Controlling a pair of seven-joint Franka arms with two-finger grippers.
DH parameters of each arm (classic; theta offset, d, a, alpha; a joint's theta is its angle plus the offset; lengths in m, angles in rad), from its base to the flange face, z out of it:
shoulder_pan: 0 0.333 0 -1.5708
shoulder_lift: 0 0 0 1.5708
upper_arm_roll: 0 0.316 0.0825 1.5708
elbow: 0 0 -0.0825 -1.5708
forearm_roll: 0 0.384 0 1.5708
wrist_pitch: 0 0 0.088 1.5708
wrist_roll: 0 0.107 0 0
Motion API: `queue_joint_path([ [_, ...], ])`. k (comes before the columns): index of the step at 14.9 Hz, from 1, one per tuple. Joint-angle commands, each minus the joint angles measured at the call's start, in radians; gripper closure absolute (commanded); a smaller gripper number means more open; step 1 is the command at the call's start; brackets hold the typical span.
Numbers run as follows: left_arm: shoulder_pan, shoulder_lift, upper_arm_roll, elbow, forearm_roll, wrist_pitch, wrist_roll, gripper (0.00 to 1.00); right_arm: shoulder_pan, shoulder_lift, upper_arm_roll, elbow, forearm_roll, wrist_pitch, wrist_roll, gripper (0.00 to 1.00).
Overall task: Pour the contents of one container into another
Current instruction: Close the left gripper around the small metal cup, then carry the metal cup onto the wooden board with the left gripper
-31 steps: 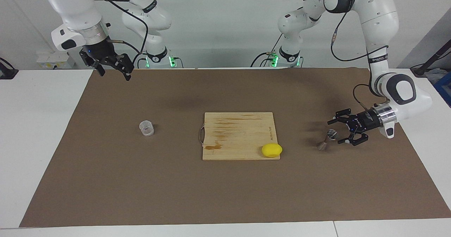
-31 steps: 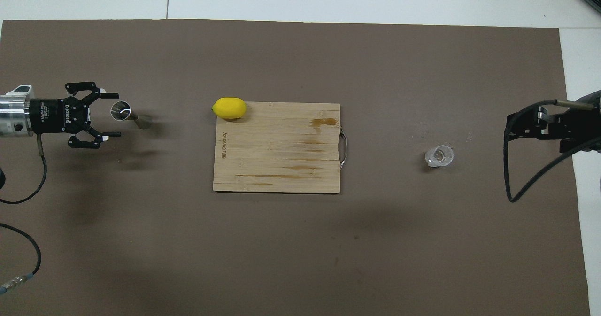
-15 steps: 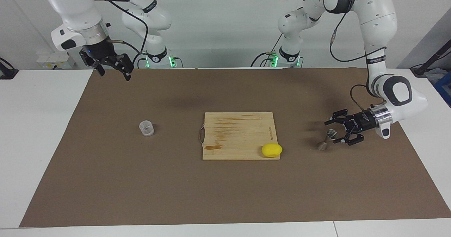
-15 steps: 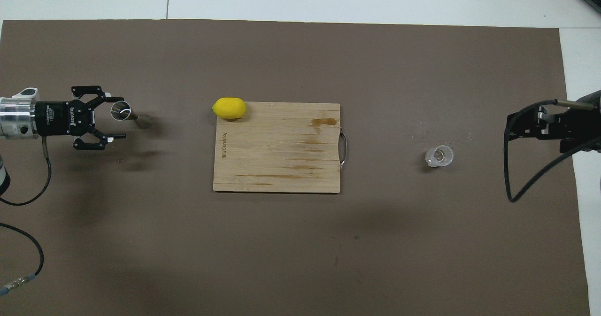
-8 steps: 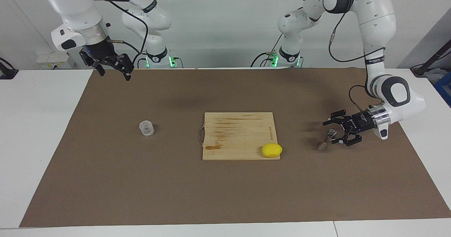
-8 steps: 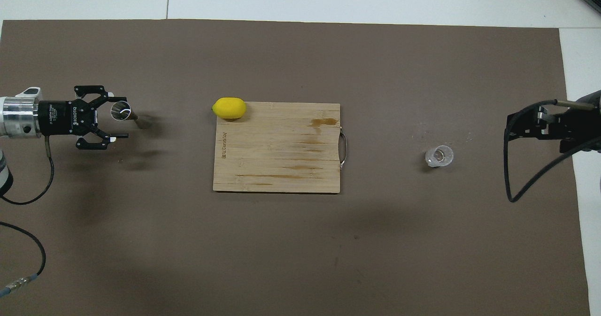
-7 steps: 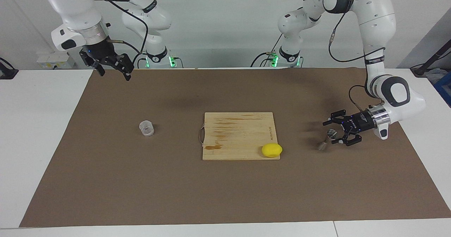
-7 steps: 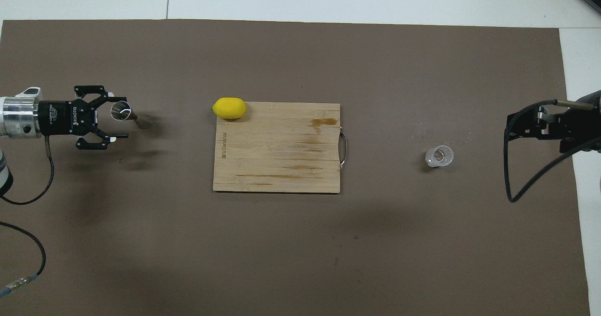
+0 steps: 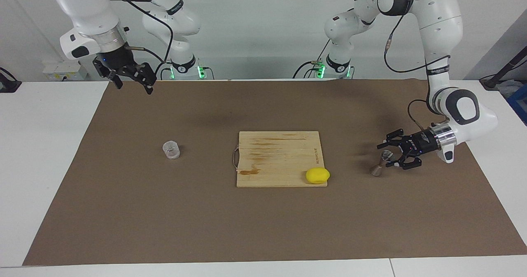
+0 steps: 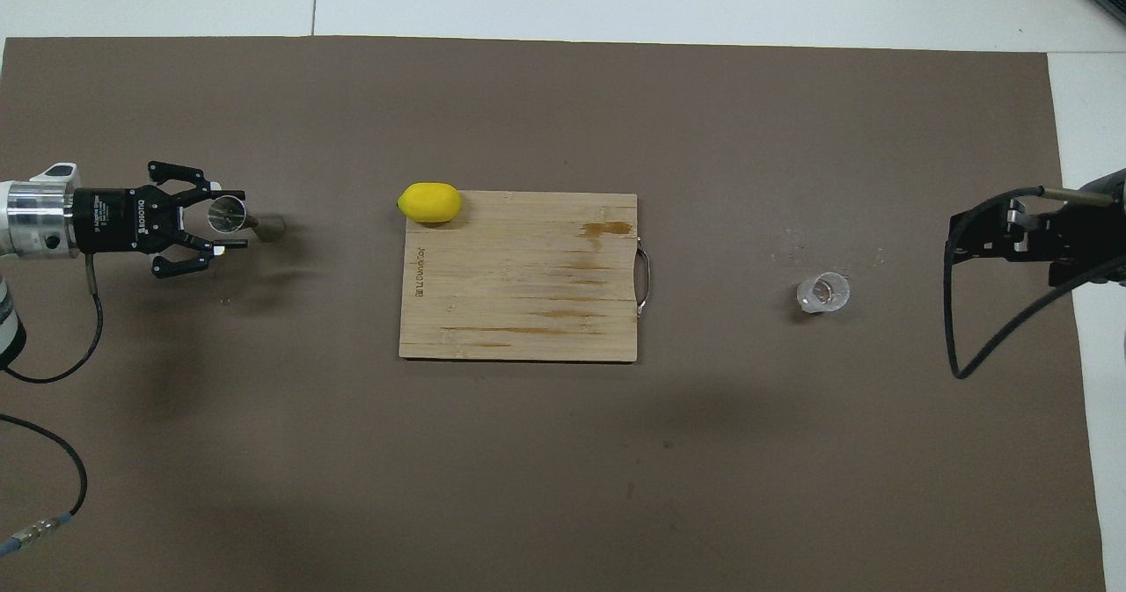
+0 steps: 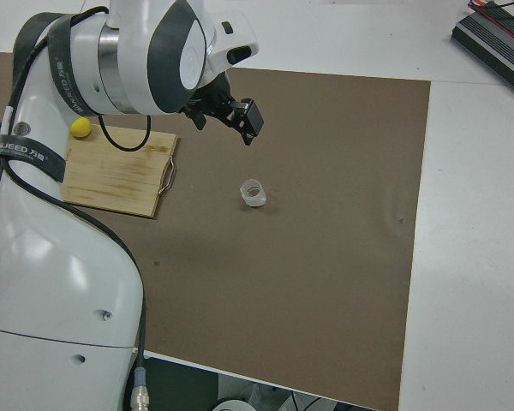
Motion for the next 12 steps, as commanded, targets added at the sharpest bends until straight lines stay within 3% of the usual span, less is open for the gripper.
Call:
queue_joint_path([
  [1,-0.005,-0.009,0.007,-0.019,-0.02,0.012,0.015,0.38,-0.013,-0.024,0.003,-0.027,0.022,0.015,-0.028,0.0],
  [6,-0.004,-0.01,0.007,-0.02,-0.02,0.008,0.015,0.47,-0.013,-0.024,0.001,-0.027,0.022,0.013,-0.028,0.0],
  [10,-0.008,-0.012,0.007,-0.02,-0.02,-0.003,0.016,0.66,-0.013,-0.024,0.001,-0.027,0.022,0.013,-0.028,0.0],
  [12,-0.013,-0.016,0.007,-0.019,-0.02,-0.008,0.016,0.7,-0.013,-0.024,0.001,-0.027,0.022,0.015,-0.028,0.0],
])
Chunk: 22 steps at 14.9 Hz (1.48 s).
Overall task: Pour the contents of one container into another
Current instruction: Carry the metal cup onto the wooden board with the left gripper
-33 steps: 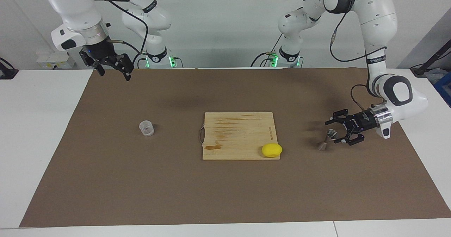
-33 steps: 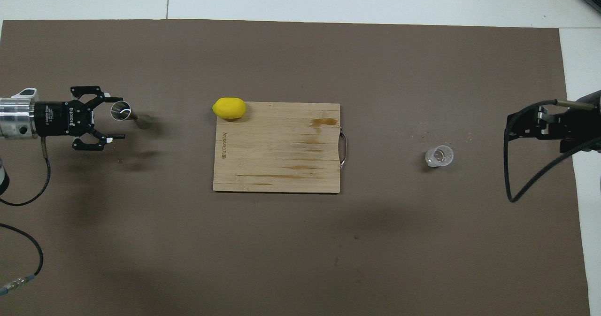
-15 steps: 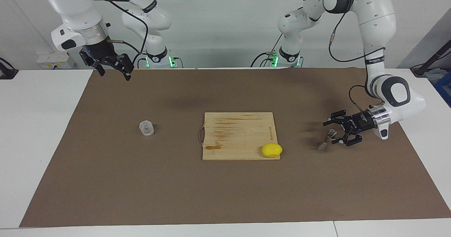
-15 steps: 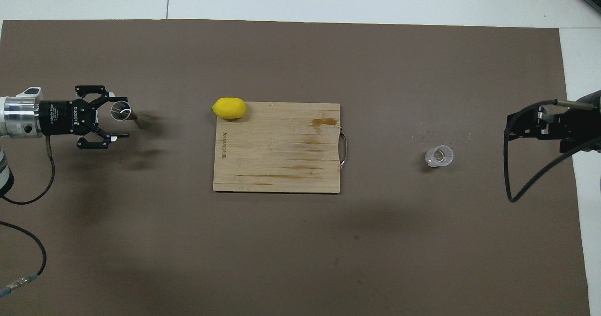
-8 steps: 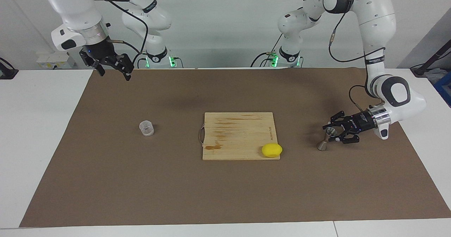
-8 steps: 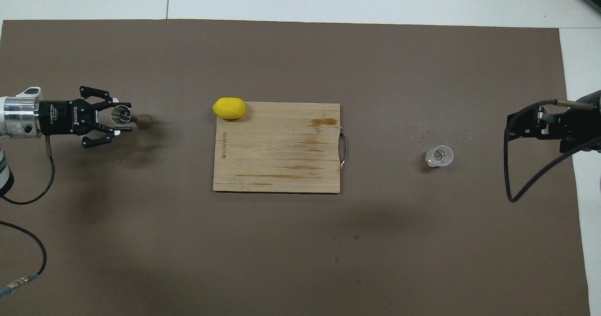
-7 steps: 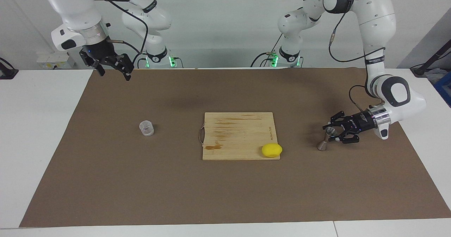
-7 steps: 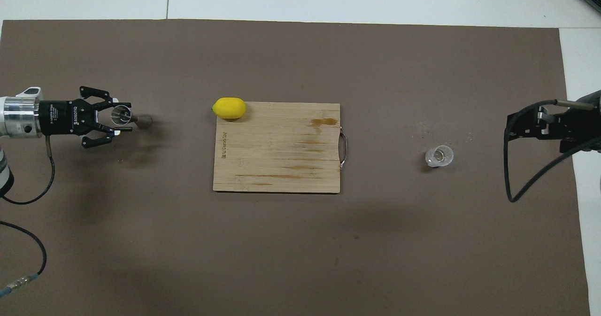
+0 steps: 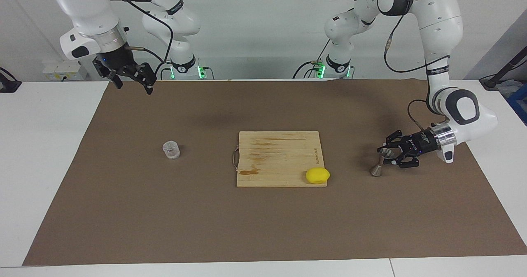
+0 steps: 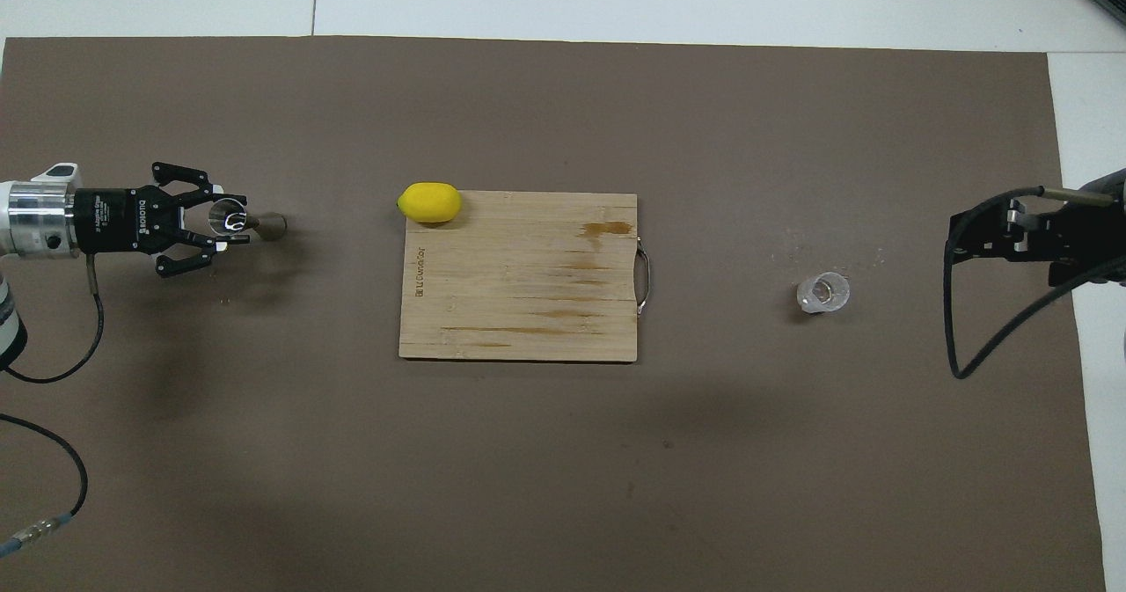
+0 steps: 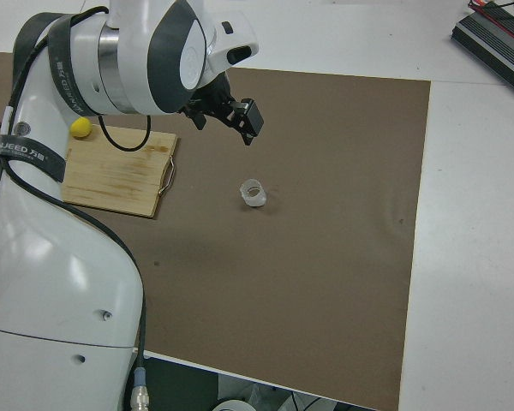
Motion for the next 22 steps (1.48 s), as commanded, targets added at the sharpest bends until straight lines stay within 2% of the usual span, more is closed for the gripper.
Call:
queue_joint_path([
  [1,-0.015,-0.021,0.009,-0.018,-0.019,-0.005,0.016,0.71,-0.013,-0.024,0.001,-0.027,0.022,0.015,-0.028,0.0],
  [4,-0.038,-0.052,0.013,-0.023,-0.019,-0.005,0.008,0.77,-0.013,-0.024,0.002,-0.027,0.022,0.013,-0.028,0.0],
  [7,-0.056,-0.093,0.013,-0.026,-0.018,-0.025,-0.003,1.0,-0.013,-0.024,0.002,-0.027,0.022,0.01,-0.028,0.0],
  [12,-0.142,-0.185,0.01,-0.085,-0.029,-0.033,-0.038,1.0,-0.013,-0.024,0.0,-0.027,0.022,0.002,-0.036,0.0],
  [15,-0.196,-0.249,0.013,-0.147,-0.088,-0.022,-0.09,1.0,-0.011,-0.024,-0.002,-0.028,0.022,0.01,-0.013,0.01],
  [17,-0.237,-0.289,0.012,-0.199,-0.122,0.019,-0.137,1.0,-0.013,-0.024,-0.002,-0.028,0.022,0.01,0.08,0.01],
  [22,-0.381,-0.343,0.01,-0.248,-0.208,0.156,-0.349,1.0,-0.039,0.006,-0.002,-0.036,0.059,0.025,0.286,0.01],
])
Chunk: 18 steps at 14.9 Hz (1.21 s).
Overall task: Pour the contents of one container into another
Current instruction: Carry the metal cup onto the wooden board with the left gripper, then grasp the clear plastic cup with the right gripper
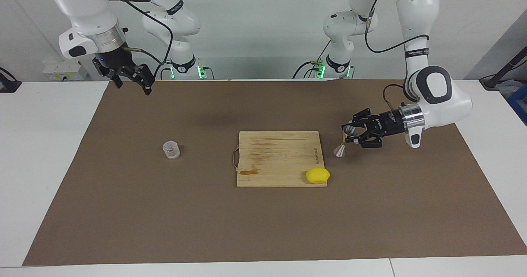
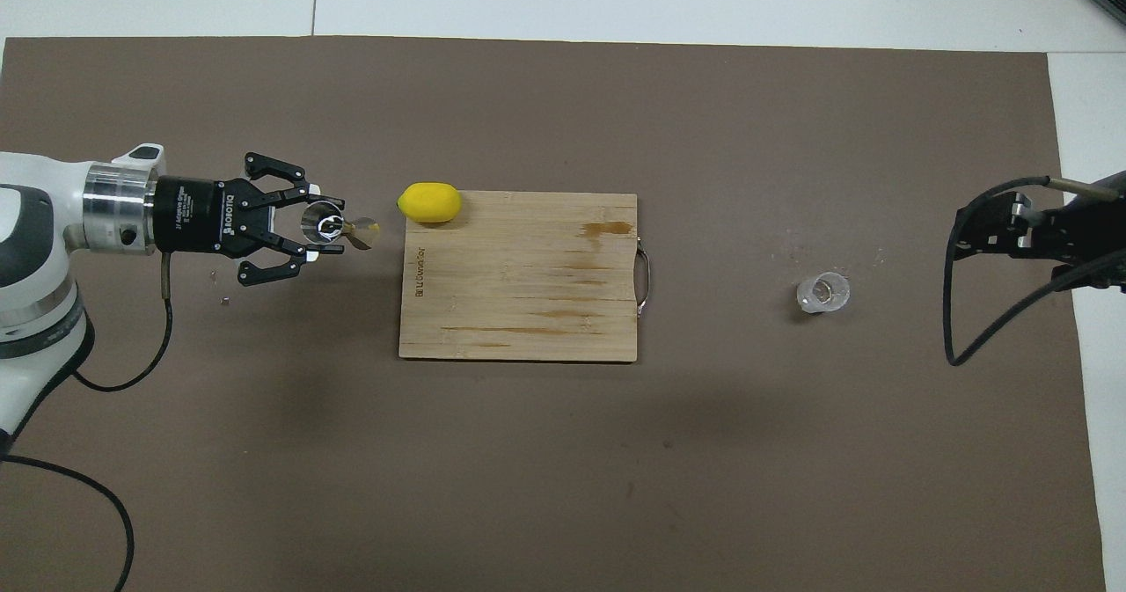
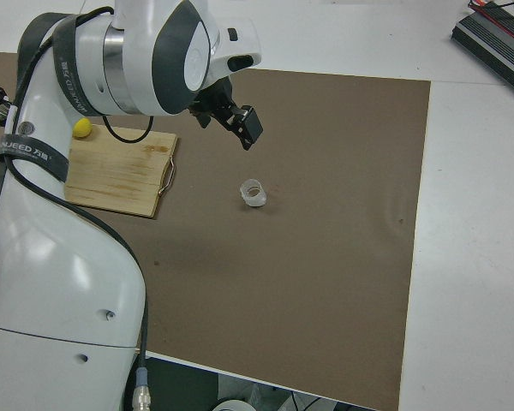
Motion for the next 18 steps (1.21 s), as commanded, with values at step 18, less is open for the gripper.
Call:
queue_joint_path([
  [18,-0.588,0.083,0.013,-0.044,-0.657,0.804,0.107,1.0,-0.251,0.229,0.003,-0.255,0.418,0.311,0.577,0.0],
])
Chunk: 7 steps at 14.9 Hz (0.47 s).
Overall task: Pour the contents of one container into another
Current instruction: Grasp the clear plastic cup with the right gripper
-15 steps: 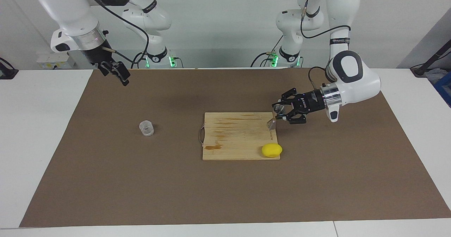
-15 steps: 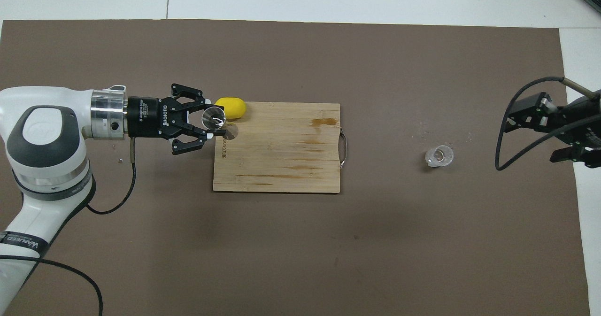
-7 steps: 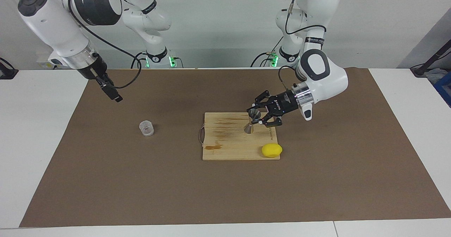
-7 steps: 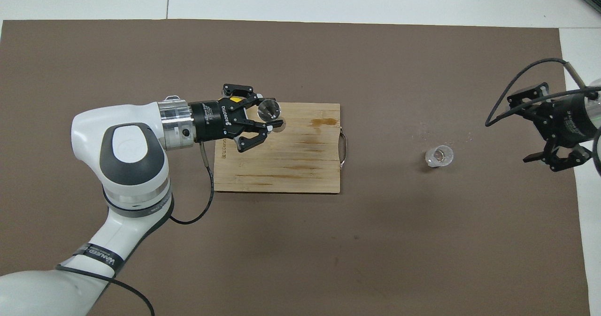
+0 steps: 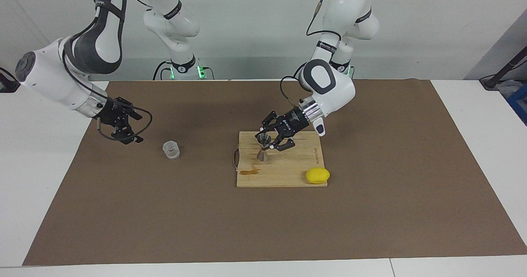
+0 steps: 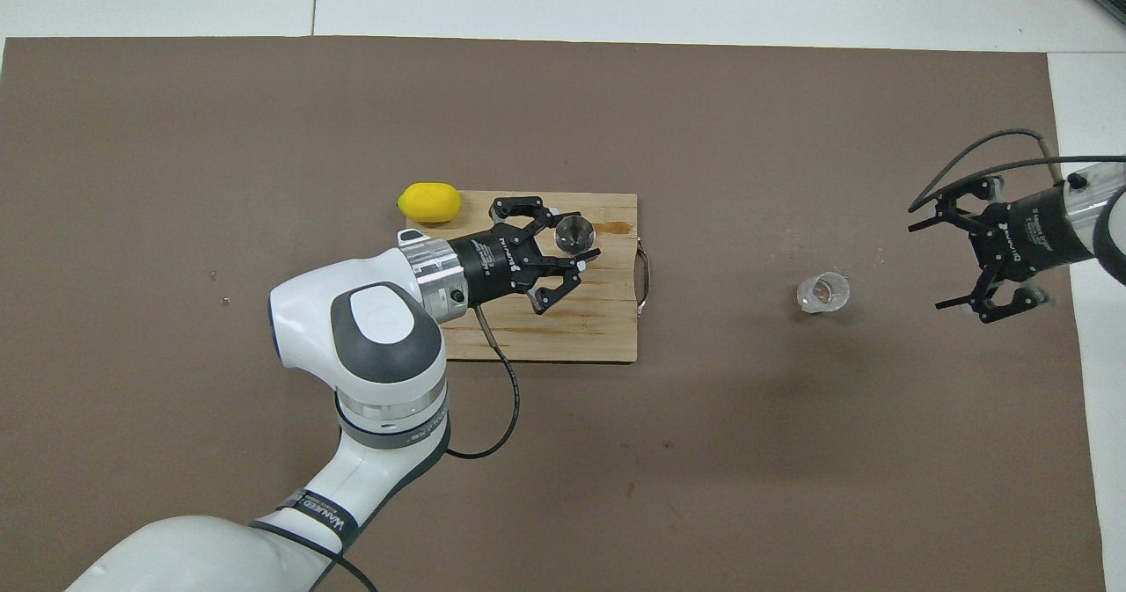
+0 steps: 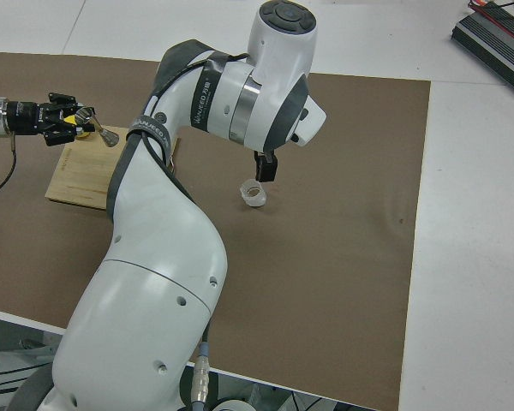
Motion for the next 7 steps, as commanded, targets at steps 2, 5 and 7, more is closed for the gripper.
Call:
queue_joint_path([
  [2,-0.043,0.01,0.016,0.004,-0.065,0.047,0.059,1.0,-0.026,0.054,0.012,-0.066,0.054,0.115,-0.011,0.0],
  [5,-0.055,0.024,0.016,0.003,-0.083,0.055,0.103,1.0,-0.014,0.114,0.012,-0.072,0.092,0.186,-0.07,0.0],
  [7,-0.057,0.025,0.017,0.003,-0.094,0.059,0.121,1.0,-0.022,0.173,0.011,-0.087,0.145,0.195,-0.142,0.0],
])
